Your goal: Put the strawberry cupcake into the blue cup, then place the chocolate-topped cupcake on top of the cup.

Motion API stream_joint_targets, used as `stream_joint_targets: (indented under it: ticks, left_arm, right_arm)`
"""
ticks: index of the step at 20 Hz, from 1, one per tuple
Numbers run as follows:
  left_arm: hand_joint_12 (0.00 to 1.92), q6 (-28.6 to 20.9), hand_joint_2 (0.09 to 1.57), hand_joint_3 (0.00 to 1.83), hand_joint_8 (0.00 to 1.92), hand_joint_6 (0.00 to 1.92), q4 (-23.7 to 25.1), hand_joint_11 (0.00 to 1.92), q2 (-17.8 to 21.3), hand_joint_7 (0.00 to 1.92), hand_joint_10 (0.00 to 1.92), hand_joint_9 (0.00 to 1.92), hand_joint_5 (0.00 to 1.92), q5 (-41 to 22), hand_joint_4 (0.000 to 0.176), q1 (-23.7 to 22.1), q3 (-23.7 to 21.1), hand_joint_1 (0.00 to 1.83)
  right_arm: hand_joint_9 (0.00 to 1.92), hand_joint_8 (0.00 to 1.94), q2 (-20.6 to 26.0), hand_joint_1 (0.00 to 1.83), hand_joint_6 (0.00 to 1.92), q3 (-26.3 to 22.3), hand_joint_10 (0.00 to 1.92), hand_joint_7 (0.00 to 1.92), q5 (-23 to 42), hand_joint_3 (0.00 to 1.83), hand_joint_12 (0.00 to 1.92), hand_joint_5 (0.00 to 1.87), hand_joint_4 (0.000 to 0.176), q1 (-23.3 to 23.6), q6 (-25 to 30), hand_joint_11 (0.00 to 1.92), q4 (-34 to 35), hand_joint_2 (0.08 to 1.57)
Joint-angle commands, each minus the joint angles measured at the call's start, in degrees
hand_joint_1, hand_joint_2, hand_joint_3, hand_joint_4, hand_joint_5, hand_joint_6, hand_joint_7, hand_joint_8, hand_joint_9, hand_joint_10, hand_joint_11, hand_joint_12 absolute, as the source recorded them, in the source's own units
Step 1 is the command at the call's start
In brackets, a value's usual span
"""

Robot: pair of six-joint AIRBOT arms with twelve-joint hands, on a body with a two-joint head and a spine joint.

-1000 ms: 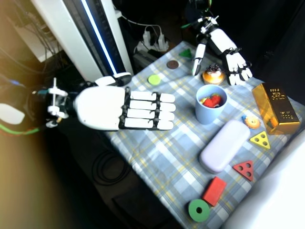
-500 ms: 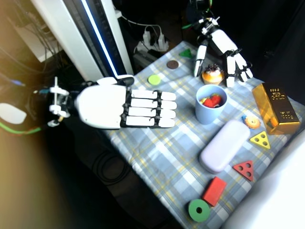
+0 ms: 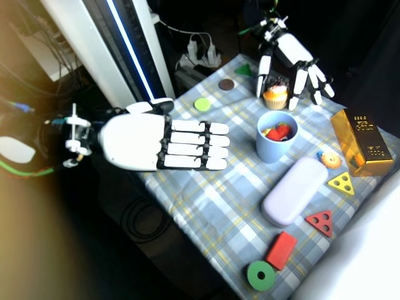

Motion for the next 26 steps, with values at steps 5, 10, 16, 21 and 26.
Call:
stream_joint_targets:
  ticks: [5, 10, 16, 21, 26]
  left_arm:
    - [0.00, -0.4, 0.94, 0.00, 0.00, 0.00, 4.6, 0.00, 2.3, 0.92, 0.00, 0.31, 0.92, -9.0, 0.061, -3.1, -0.2, 0.93]
    - [0.00, -0.4, 0.94, 0.00, 0.00, 0.01, 7.7, 0.00, 1.4, 0.88, 0.00, 0.31, 0.94, -7.1, 0.029, -9.1, 2.2, 1.00]
    - [0.00, -0.4, 0.93, 0.00, 0.02, 0.00, 11.2, 0.00, -2.5, 0.71, 0.00, 0.23, 0.95, -0.2, 0.084, -16.4, 7.1, 1.02]
    - [0.00, -0.4, 0.95, 0.01, 0.02, 0.00, 13.5, 0.00, -6.5, 0.98, 0.01, 0.40, 0.96, 3.8, 0.082, -20.8, 10.9, 0.98]
    - [0.00, -0.4, 1.08, 0.01, 0.01, 0.88, 15.8, 0.00, -9.6, 0.96, 0.01, 0.38, 1.01, 7.7, 0.171, -24.6, 13.8, 1.02]
  right_arm:
    - [0.00, 0.00, -0.1, 0.12, 0.00, 0.0, 0.00, 0.00, 6.4, 0.01, 0.00, 0.00, 0.004, 0.3, 0.1, 0.00, 2.4, 0.85]
    - [0.00, 0.00, -0.7, 0.10, 0.00, 0.4, 0.00, 0.00, 6.4, 0.00, 0.00, 0.00, 0.000, 0.0, 0.1, 0.00, 2.8, 0.82]
    - [0.00, 0.00, -0.9, 0.10, 0.00, 0.5, 0.00, 0.00, 6.4, 0.00, 0.00, 0.00, 0.018, -0.2, 0.1, 0.00, 2.9, 0.81]
    - [0.00, 0.00, -1.2, 0.10, 0.00, 0.5, 0.00, 0.00, 6.6, 0.01, 0.00, 0.00, 0.009, -0.5, 0.1, 0.00, 3.2, 0.84]
    - [0.00, 0.00, -1.3, 0.10, 0.00, 0.5, 0.00, 0.00, 7.0, 0.00, 0.00, 0.00, 0.000, -1.0, 0.1, 0.00, 3.3, 0.83]
